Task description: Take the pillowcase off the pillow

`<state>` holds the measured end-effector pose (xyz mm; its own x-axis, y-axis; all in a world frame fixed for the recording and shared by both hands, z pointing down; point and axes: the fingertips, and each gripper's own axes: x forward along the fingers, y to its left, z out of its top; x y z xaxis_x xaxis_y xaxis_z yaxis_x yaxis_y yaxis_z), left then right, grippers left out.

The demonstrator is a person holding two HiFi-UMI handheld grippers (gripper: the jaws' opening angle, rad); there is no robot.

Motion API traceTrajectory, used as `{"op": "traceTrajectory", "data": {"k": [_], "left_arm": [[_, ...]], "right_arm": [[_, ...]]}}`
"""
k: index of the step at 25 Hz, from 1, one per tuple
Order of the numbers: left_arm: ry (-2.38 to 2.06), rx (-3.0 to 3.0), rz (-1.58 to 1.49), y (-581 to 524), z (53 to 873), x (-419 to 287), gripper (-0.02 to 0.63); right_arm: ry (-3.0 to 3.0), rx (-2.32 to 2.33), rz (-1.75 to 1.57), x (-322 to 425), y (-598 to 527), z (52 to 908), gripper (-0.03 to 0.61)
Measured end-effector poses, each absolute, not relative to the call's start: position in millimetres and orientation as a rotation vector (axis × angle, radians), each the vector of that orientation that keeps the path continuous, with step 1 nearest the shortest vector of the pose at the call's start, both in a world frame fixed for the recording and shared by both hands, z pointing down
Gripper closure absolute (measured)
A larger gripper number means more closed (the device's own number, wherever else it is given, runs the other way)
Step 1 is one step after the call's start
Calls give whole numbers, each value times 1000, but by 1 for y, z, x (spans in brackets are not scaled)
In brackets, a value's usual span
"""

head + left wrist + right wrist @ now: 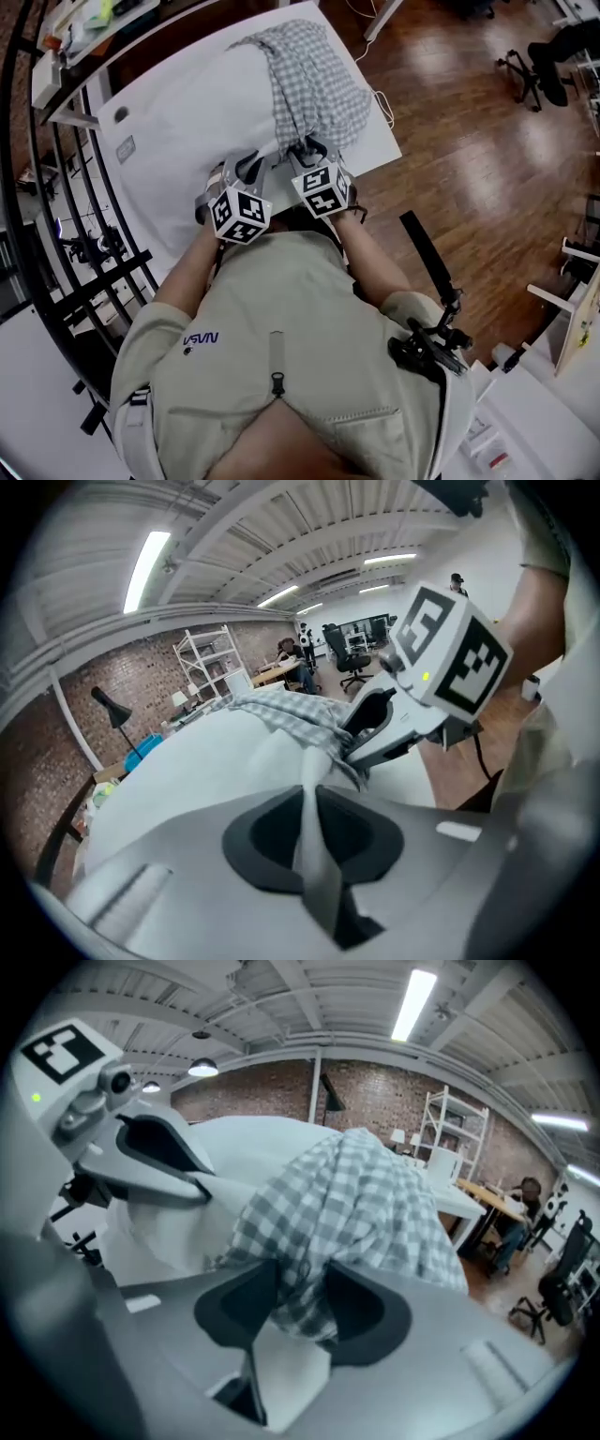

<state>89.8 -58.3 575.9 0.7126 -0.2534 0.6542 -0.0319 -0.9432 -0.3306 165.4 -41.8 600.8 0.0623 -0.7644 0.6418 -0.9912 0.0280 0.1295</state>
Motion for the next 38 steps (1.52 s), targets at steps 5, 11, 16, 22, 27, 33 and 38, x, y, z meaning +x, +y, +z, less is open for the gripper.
{"op": "traceTrajectory", "data": {"k": [5,11,16,22,27,33,38], "left_arm": [[319,-2730,-938,-83,524,89,595],[430,-2820,-740,-128,443,82,595],[434,-2955,-750,-116,460,65,595],[420,-3287,-875,-93,535,42,595],[417,-3341,-923,-87,561,39,595],[294,-3302,-895,-75,546,54,552],[205,-3307,-762,-62,494,50,534]], "right_arm": [[-1641,1912,375,191,-44,562,549],[-1488,2041,164,249,-48,501,552],[-1406,2060,271,279,-34,520,554],[-1337,2031,594,284,2,607,555],[-1319,2027,696,281,15,638,555],[-1464,2072,755,276,16,613,508],[-1619,2105,667,259,16,556,451]]}}
